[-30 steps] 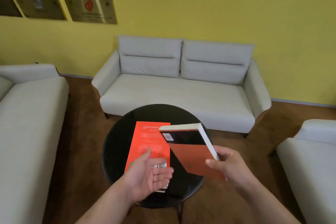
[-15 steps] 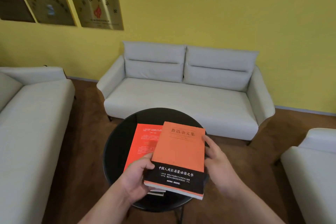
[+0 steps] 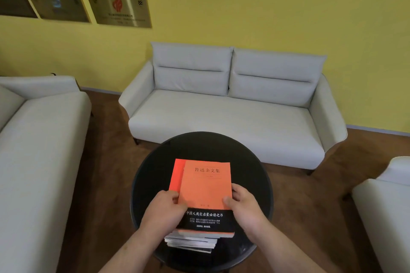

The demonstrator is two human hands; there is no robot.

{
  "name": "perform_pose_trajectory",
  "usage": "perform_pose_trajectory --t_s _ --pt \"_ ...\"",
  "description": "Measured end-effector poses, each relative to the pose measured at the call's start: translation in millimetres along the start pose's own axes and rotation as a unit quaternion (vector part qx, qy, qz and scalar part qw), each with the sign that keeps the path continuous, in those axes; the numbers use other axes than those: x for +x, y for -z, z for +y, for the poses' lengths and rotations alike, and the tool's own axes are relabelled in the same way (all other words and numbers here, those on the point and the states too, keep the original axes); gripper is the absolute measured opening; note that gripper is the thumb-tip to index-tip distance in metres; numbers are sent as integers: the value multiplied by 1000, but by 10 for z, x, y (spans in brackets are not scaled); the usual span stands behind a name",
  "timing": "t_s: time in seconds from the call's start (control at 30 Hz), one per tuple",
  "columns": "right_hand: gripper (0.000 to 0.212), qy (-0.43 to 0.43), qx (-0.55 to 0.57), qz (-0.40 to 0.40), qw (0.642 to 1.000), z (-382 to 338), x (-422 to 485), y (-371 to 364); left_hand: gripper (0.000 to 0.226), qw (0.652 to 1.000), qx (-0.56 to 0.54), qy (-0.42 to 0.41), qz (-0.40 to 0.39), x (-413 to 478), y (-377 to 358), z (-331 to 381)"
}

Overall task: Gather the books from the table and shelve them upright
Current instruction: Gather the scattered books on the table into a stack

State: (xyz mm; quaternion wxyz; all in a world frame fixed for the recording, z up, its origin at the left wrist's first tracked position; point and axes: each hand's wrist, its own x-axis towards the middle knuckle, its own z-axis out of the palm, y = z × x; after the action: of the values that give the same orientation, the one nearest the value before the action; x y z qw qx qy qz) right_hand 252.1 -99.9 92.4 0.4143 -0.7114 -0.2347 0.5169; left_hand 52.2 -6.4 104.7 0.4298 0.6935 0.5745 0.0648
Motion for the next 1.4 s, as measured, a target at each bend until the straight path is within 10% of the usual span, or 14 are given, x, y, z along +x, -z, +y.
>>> perform_pose_trajectory --t_s 0.2,0.53,1.1,1.4 --pt "48 -30 -39 40 998 -44 213 -120 71 990 -128 44 -41 480 176 -188" --pt "36 -69 108 49 991 -128 435 -389 43 916 -375 38 -139 744 -22 -347" --pt "42 -71 145 39 986 61 549 -554 29 916 -366 21 -161 802 -31 -342" --pt "48 -88 176 -13 980 176 472 -518 62 908 -361 126 -170 838 -51 -502"
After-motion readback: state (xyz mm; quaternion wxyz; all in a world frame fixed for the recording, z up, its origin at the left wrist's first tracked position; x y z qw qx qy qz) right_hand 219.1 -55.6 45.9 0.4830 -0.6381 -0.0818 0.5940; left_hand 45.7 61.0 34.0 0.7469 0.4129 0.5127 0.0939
